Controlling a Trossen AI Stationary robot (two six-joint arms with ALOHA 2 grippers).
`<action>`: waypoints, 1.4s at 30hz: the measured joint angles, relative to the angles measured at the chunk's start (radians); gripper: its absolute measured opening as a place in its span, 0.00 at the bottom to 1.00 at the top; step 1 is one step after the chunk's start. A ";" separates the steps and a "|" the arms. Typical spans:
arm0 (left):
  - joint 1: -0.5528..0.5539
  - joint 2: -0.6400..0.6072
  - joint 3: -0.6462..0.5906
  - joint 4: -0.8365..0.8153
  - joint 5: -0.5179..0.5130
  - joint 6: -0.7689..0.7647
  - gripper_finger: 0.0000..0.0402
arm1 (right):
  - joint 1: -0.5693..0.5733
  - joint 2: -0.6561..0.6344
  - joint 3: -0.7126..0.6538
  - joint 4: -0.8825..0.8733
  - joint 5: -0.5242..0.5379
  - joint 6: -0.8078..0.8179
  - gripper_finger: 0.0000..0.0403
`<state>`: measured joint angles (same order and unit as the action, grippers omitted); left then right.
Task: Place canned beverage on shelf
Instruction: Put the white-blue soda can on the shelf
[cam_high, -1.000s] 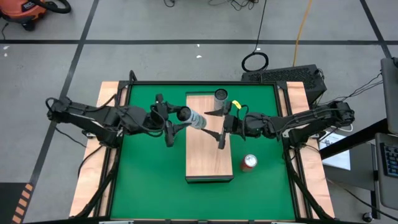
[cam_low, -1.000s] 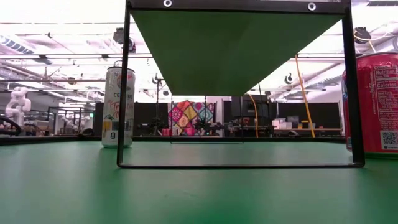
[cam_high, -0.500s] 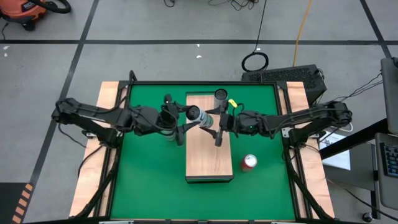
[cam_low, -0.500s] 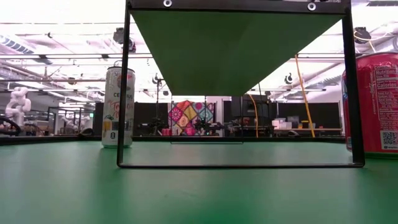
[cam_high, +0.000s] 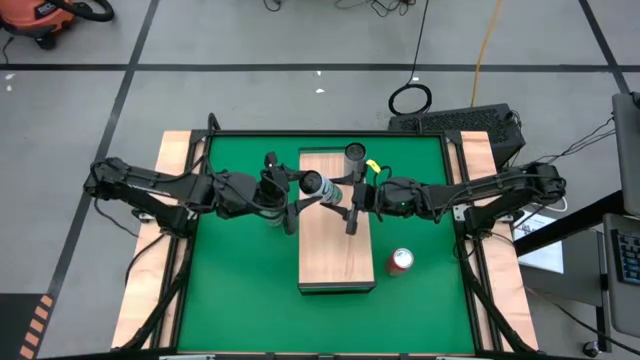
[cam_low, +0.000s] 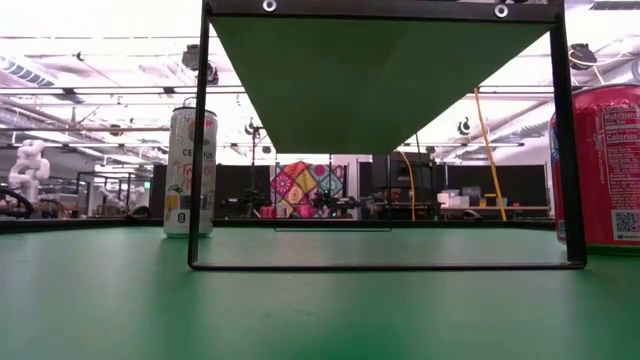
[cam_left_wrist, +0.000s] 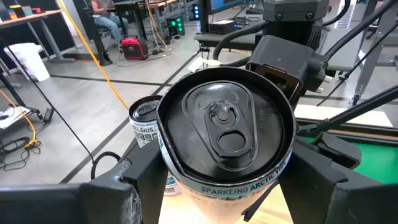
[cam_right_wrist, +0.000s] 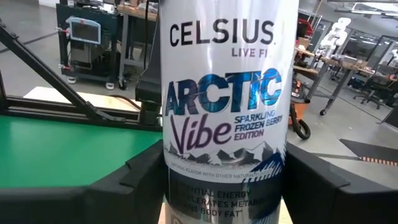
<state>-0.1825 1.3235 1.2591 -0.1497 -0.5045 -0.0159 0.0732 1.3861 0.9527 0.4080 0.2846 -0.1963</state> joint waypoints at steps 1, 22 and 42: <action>0.000 0.000 0.000 0.000 0.000 0.004 0.62 | 0.000 0.000 0.000 0.000 0.000 0.000 0.59; 0.029 -0.003 0.001 -0.012 0.178 0.290 0.79 | 0.001 0.001 -0.002 -0.001 -0.120 0.053 0.60; 0.085 -0.046 -0.001 -0.028 0.338 0.286 0.61 | 0.007 -0.031 0.002 -0.014 -0.053 0.049 0.80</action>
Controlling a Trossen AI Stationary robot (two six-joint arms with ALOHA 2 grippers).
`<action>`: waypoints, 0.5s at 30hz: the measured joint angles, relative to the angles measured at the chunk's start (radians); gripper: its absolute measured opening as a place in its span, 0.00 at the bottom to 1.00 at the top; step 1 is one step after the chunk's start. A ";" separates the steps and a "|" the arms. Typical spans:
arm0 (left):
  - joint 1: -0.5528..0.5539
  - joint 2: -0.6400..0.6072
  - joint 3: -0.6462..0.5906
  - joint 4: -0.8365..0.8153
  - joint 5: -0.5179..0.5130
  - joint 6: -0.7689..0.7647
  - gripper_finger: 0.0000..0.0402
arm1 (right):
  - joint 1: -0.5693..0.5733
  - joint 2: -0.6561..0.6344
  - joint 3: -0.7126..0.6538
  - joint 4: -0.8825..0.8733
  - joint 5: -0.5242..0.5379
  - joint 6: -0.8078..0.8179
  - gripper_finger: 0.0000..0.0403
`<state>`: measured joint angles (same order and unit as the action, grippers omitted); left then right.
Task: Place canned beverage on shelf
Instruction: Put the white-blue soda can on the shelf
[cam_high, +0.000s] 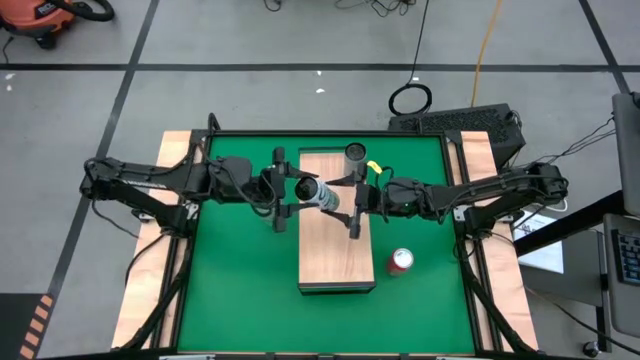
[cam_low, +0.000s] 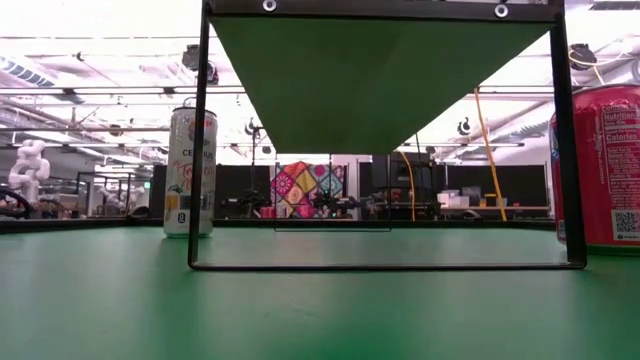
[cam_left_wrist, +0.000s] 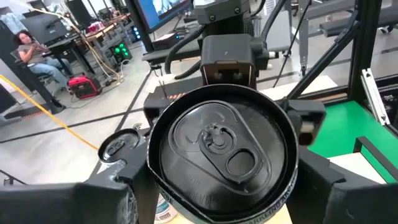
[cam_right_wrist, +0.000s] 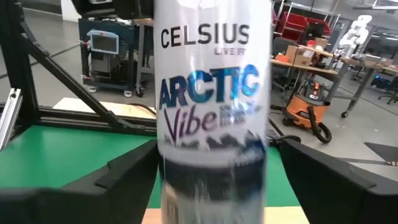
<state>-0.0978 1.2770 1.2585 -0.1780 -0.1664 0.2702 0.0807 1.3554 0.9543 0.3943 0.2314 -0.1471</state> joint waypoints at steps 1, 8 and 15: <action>0.000 -0.003 0.000 0.002 0.001 -0.011 0.61 | 0.000 -0.008 0.000 -0.008 0.000 0.000 0.81; 0.020 -0.013 0.016 0.007 0.013 -0.051 0.61 | 0.000 -0.101 0.000 -0.133 0.008 0.004 0.82; 0.103 -0.013 0.017 0.008 0.032 -0.075 0.61 | 0.006 -0.227 0.000 -0.363 0.115 0.030 0.82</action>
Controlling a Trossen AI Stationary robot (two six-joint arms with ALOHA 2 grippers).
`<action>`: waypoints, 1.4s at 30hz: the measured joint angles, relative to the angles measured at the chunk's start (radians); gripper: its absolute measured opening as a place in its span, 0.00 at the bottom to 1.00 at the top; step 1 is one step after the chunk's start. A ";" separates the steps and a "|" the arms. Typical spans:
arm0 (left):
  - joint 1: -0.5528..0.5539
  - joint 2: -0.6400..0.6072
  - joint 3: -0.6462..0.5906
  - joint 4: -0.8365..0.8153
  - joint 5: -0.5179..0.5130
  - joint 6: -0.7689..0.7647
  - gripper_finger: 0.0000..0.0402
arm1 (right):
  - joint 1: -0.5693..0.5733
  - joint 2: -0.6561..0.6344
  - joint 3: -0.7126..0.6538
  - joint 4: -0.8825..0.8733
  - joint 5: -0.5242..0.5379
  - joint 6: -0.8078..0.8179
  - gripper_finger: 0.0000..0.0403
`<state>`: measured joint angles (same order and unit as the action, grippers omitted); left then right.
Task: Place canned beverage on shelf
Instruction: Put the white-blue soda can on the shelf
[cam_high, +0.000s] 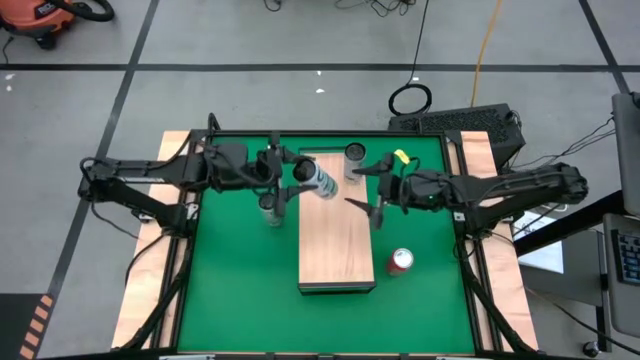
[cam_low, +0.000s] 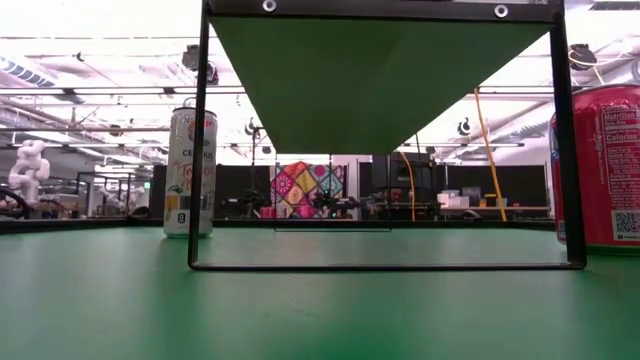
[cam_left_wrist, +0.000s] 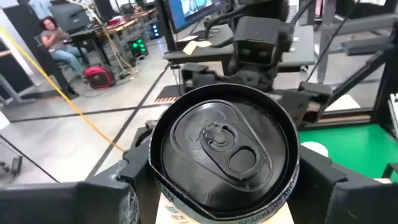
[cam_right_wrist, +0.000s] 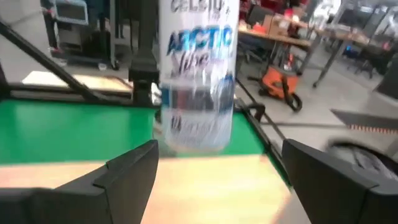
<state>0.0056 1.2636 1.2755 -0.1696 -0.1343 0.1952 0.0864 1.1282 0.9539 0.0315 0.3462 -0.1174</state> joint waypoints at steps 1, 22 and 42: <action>0.017 0.000 0.000 0.001 0.024 -0.006 0.61 | 0.000 -0.018 0.000 -0.033 -0.001 0.009 0.82; 0.236 0.091 0.002 0.007 0.192 -0.058 0.61 | 0.047 -0.193 -0.002 -0.537 -0.009 0.192 0.78; 0.276 0.221 0.002 0.008 0.183 -0.005 0.64 | 0.054 -0.193 -0.109 -0.522 -0.008 0.282 0.78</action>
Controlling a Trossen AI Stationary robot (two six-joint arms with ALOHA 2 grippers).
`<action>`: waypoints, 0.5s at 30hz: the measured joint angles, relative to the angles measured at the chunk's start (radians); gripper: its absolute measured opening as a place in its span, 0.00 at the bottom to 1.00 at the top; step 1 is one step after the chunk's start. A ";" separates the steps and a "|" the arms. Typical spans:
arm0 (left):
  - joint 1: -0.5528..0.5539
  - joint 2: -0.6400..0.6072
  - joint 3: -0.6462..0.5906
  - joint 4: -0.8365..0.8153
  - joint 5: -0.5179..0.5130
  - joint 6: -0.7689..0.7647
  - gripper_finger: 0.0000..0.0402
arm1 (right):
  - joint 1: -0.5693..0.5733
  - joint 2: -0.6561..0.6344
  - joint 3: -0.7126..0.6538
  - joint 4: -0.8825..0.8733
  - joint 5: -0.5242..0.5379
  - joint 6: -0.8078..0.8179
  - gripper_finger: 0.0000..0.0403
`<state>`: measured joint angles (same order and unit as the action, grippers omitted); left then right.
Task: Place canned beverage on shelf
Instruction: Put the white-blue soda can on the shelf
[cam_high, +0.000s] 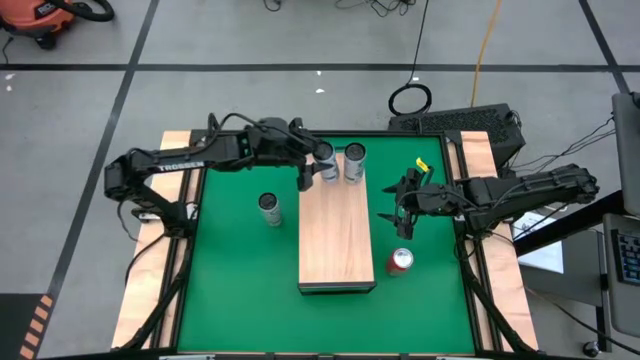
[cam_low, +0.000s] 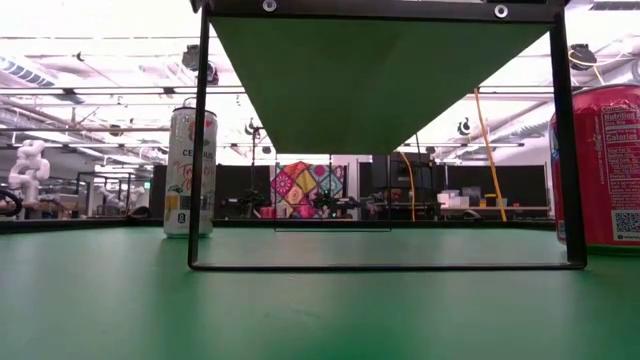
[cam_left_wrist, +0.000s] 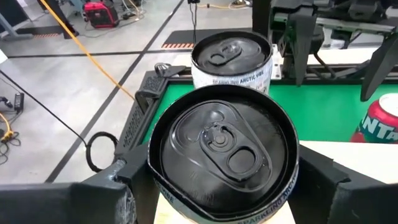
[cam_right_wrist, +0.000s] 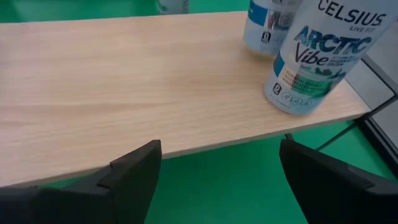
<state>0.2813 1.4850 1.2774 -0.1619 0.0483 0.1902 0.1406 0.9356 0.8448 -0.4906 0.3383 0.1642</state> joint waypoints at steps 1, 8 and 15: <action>0.000 0.002 0.000 -0.001 0.000 0.000 0.64 | 0.000 0.000 0.000 0.001 0.000 0.000 0.78; 0.000 0.015 0.000 -0.002 0.000 0.004 0.65 | 0.000 0.000 0.000 0.005 0.000 0.000 0.78; 0.000 0.036 0.002 0.025 0.000 0.027 0.65 | 0.000 0.000 0.000 0.005 0.000 0.000 0.78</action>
<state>0.2813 1.5214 1.2793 -0.1366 0.0486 0.2168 0.1404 0.9356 0.8448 -0.4858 0.3384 0.1642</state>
